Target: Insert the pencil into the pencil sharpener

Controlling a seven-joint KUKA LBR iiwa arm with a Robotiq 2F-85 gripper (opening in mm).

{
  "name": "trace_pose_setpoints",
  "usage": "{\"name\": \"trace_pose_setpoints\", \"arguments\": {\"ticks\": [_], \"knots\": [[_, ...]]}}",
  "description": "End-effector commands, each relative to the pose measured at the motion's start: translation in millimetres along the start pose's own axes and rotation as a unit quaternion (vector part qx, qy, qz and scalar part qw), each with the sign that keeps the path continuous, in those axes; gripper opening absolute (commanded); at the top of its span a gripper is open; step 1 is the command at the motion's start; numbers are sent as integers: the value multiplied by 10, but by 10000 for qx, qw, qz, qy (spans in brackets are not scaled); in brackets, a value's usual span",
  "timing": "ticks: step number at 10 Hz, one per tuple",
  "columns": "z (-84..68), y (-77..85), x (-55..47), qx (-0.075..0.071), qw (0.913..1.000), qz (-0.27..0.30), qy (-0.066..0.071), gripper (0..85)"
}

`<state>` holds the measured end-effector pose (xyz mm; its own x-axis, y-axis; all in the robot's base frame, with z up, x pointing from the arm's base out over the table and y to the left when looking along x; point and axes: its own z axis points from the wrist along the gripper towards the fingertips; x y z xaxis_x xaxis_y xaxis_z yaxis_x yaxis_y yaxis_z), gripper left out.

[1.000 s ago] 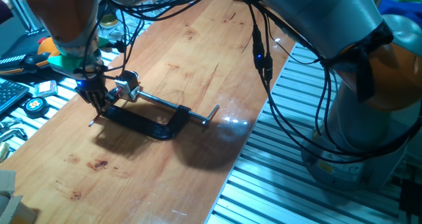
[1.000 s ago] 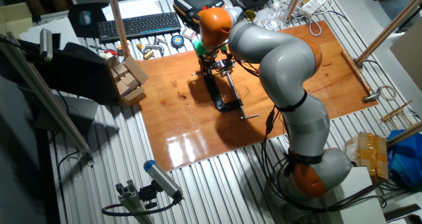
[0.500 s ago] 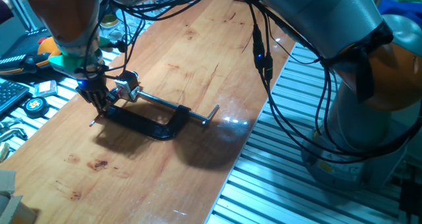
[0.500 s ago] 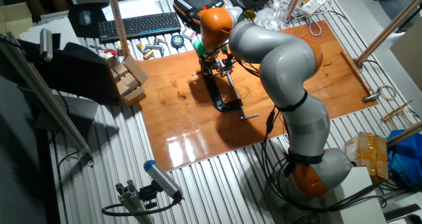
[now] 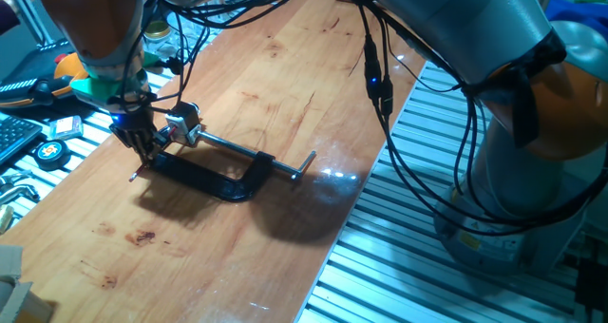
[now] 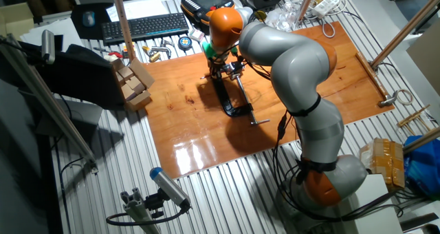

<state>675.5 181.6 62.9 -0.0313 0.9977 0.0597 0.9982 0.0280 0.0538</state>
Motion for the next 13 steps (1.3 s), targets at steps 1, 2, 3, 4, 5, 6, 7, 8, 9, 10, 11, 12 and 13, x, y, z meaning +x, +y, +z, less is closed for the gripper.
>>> {"name": "trace_pose_setpoints", "arguments": {"ticks": [1,2,3,4,5,6,7,8,9,10,11,12,13], "knots": [[-5,1,-2,14,10000,0,1,0],[-6,1,-4,21,10000,8,16,0],[-7,1,-8,28,10000,16,24,0],[-7,1,-12,36,10000,24,32,0],[-6,2,-17,28,10000,24,32,0],[-9,4,-27,28,10000,17,32,0],[-14,4,-44,28,10000,9,32,0],[-17,4,-61,28,10000,2,40,0],[-19,2,-73,28,10000,2,40,0],[-14,-1,-93,28,10000,-6,40,0],[-9,-2,-116,19,10000,-20,62,0],[-3,-5,-133,19,10000,-20,62,0],[-2,-9,-140,12,10000,-20,62,0]]}}
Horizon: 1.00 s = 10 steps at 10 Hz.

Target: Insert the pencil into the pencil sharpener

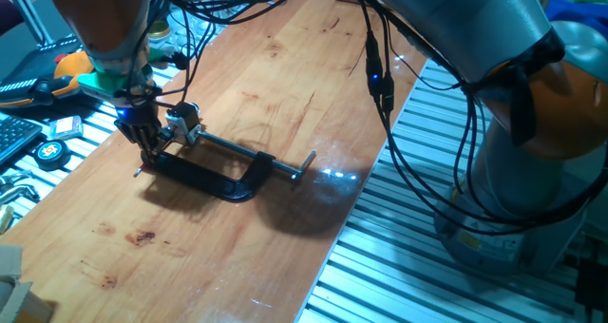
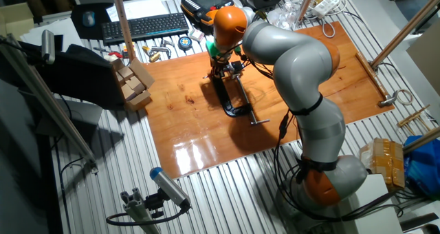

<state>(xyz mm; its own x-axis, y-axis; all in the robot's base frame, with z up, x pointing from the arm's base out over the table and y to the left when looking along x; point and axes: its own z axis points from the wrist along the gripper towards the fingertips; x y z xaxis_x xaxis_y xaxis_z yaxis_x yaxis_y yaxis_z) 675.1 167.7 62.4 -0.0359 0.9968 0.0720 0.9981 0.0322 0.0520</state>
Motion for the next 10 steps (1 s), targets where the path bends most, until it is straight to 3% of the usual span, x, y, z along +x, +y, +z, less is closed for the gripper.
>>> {"name": "trace_pose_setpoints", "arguments": {"ticks": [1,10], "knots": [[-2,-5,-8,9,10000,0,0,0],[-8,-20,-24,47,10000,15,-7,0]]}}
